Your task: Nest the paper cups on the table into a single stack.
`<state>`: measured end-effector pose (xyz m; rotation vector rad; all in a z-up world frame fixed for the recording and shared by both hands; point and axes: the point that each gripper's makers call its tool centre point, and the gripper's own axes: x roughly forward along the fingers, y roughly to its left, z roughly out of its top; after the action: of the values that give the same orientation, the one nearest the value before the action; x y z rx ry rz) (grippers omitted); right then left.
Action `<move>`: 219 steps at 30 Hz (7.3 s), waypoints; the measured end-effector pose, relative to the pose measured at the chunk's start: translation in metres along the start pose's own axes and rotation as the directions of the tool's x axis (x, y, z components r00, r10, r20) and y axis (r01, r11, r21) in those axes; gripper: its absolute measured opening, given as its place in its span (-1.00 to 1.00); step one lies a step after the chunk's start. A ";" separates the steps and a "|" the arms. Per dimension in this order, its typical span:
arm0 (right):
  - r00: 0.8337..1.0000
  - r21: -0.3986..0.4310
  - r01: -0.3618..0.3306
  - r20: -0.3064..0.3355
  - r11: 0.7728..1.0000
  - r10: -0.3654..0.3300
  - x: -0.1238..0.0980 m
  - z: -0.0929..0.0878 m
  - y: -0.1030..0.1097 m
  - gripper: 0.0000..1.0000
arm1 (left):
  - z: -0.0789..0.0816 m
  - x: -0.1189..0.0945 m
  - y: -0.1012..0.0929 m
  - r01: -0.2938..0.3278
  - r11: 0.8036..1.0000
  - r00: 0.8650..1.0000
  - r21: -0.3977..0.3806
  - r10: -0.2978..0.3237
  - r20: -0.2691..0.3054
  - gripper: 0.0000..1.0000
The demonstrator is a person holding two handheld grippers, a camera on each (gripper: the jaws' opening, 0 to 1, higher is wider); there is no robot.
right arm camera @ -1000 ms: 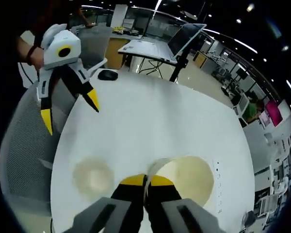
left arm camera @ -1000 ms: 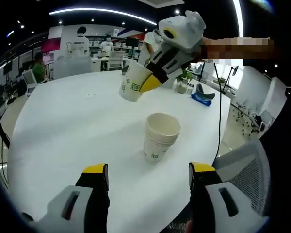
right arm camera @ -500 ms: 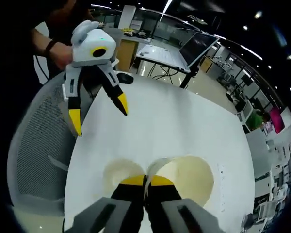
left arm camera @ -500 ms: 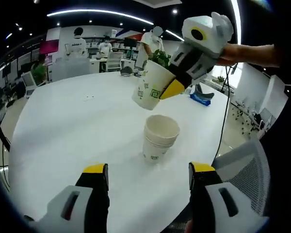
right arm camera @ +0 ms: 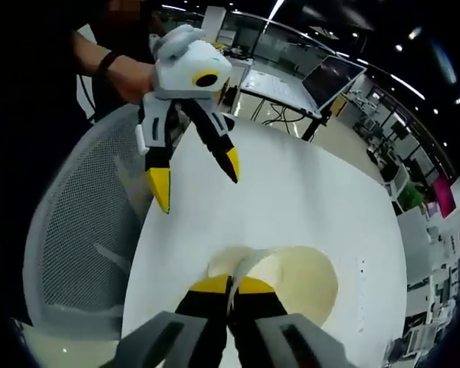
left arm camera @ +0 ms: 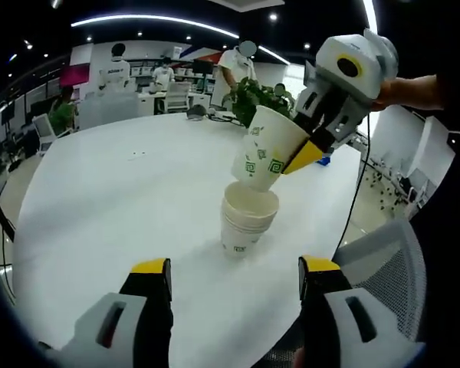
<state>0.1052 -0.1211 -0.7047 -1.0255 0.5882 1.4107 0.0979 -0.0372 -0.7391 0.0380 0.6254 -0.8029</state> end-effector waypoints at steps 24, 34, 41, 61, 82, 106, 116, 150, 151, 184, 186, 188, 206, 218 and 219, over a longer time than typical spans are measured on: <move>0.998 -0.031 -0.049 -0.045 0.998 0.048 0.021 -0.006 0.009 -1.00 | -0.006 -0.006 0.007 -0.014 1.000 1.000 -0.019 0.014 -0.001 0.30; 0.997 -0.028 -0.057 -0.053 0.998 0.055 0.025 -0.010 0.010 -0.99 | -0.006 -0.006 0.006 -0.012 1.000 1.000 -0.020 0.011 -0.005 0.30; 0.998 -0.014 -0.046 -0.048 0.999 0.045 0.024 -0.010 0.011 -0.95 | -0.007 -0.005 0.008 -0.009 1.000 1.000 -0.014 0.009 -0.009 0.30; 0.992 0.318 0.098 0.048 0.943 -0.119 0.017 -0.052 -0.010 -0.09 | 0.018 0.031 0.005 0.094 0.974 0.991 0.205 -0.070 -0.118 0.33; 0.995 0.333 0.064 0.051 0.941 -0.085 0.050 -0.059 -0.010 0.02 | 0.020 0.082 -0.012 0.219 0.934 0.962 0.284 -0.158 -0.222 0.31; 0.996 0.275 0.018 0.082 0.961 -0.042 0.074 -0.054 -0.057 -0.25 | 0.032 0.117 0.020 0.253 0.906 0.944 0.340 -0.154 -0.291 -0.15; 0.994 0.287 0.039 0.088 0.957 -0.067 0.085 -0.060 -0.107 -0.27 | 0.056 0.137 0.059 0.239 0.909 0.947 0.341 -0.140 -0.289 -0.15; 0.979 0.507 0.118 0.086 0.854 -0.187 0.064 -0.091 -0.104 -0.05 | 0.039 0.102 0.089 0.123 0.977 0.976 0.175 -0.088 -0.199 0.18; 0.978 0.519 0.121 0.085 0.846 -0.191 0.063 -0.092 -0.101 -0.04 | 0.038 0.098 0.087 0.114 0.980 0.979 0.163 -0.083 -0.185 0.19; 0.899 0.789 0.137 0.155 0.599 -0.409 0.033 -0.085 -0.036 -0.03 | -0.009 0.010 0.053 -0.072 0.997 0.997 0.012 0.072 -0.005 0.34; 0.895 0.799 0.139 0.152 0.585 -0.420 0.033 -0.085 -0.031 -0.03 | -0.015 0.005 0.050 -0.082 0.997 0.997 -0.009 0.082 -0.001 0.35; 0.888 0.809 0.148 0.144 0.569 -0.436 0.030 -0.085 -0.022 -0.03 | -0.018 -0.003 0.046 -0.095 0.995 0.995 -0.031 0.096 0.016 0.35; 0.829 0.877 0.187 0.101 0.442 -0.550 0.037 -0.082 0.025 -0.02 | -0.039 -0.026 0.034 -0.144 0.985 0.986 -0.096 0.151 0.070 0.42; 0.819 0.882 0.221 0.063 0.415 -0.570 0.039 -0.072 0.037 0.01 | -0.043 -0.023 0.030 -0.144 0.987 0.987 -0.073 0.149 0.065 0.42; 0.815 0.883 0.227 0.059 0.412 -0.576 0.037 -0.073 0.037 0.01 | -0.043 -0.023 0.030 -0.141 0.988 0.987 -0.069 0.146 0.069 0.42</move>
<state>0.0912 -0.1687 -0.7792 -0.0469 0.5912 0.6383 0.0850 0.0104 -0.7680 -0.0049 0.5717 -0.6416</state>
